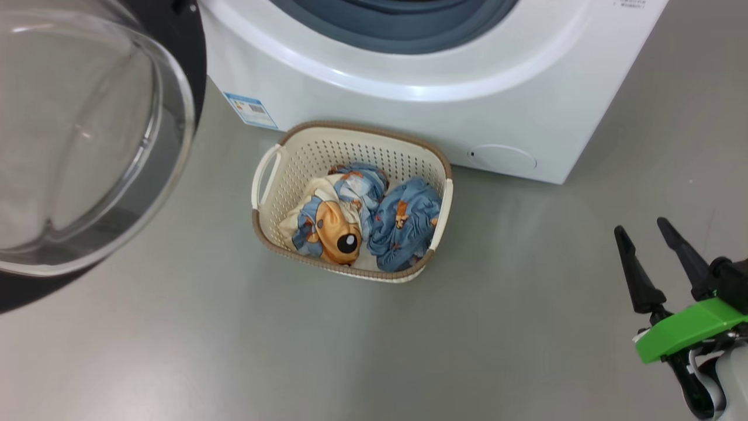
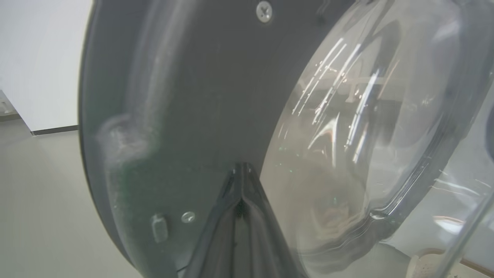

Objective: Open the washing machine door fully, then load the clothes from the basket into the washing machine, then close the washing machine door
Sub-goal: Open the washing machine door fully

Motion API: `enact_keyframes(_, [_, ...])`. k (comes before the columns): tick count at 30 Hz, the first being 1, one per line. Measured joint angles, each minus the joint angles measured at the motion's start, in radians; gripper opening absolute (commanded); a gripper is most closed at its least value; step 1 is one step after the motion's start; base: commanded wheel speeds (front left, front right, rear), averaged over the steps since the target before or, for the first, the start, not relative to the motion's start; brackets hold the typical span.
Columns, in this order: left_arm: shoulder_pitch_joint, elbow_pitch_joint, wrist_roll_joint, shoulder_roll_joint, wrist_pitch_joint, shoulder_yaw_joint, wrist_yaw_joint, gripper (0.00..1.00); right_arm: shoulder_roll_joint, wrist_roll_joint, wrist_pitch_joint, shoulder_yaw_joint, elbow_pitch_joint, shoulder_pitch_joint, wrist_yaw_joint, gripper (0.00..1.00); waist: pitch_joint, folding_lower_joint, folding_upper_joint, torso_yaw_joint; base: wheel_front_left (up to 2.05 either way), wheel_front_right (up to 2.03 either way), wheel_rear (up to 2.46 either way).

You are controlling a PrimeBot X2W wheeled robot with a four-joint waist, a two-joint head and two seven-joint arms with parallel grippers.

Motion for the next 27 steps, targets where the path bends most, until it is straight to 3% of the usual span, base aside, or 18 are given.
enact_keyframes(7, [-0.119, 0.118, 0.025, 0.044, 0.0, 0.072, -0.063, 0.0, -0.01, 0.0, 0.0, 0.007, -0.006, -0.03, 0.0, 1.0, 0.055, 0.0, 0.0, -0.014, 0.0, 0.0, 0.0])
enact_keyframes(27, [-0.259, 0.249, 0.133, 0.085, -0.001, 0.179, -0.051, 0.0, -0.023, 0.0, 0.0, 0.011, -0.009, -0.084, 0.0, 1.0, 0.123, 0.0, 0.0, -0.046, 0.0, 0.0, 0.0])
